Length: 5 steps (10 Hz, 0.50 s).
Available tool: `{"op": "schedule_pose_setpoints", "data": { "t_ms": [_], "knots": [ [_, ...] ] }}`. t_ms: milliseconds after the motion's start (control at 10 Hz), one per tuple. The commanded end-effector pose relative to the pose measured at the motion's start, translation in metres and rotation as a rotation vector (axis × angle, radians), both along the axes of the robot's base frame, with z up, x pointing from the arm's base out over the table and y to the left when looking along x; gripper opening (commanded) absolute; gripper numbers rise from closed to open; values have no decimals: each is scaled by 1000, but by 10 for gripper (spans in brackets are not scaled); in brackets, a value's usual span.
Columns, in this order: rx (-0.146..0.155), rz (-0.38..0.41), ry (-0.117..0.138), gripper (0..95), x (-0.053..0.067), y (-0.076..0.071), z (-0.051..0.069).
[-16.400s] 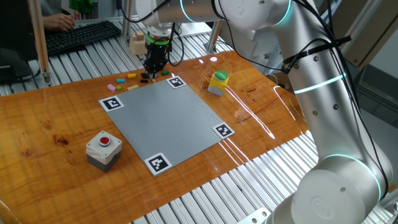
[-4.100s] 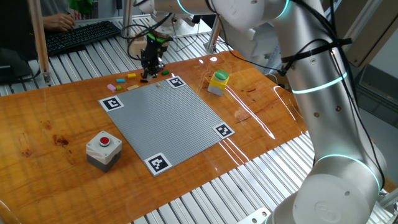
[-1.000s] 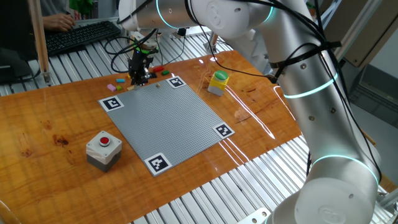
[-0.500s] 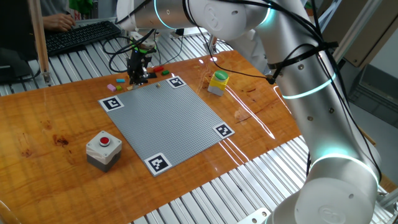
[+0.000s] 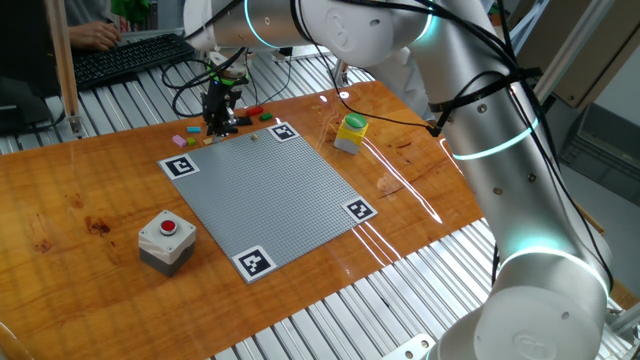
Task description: Build with small Lego blocks
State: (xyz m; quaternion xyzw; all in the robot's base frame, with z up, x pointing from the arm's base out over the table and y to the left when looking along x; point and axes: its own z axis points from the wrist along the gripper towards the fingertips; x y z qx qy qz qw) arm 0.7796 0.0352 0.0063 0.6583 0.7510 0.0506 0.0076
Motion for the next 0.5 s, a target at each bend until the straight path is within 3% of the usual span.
{"op": "schedule_pose_setpoints", "data": {
  "t_ms": [100, 500],
  "knots": [
    [-5, 31, -9, 0, -2, 1, -3],
    [-6, 39, -10, 0, -2, 2, -3]
  ]
}}
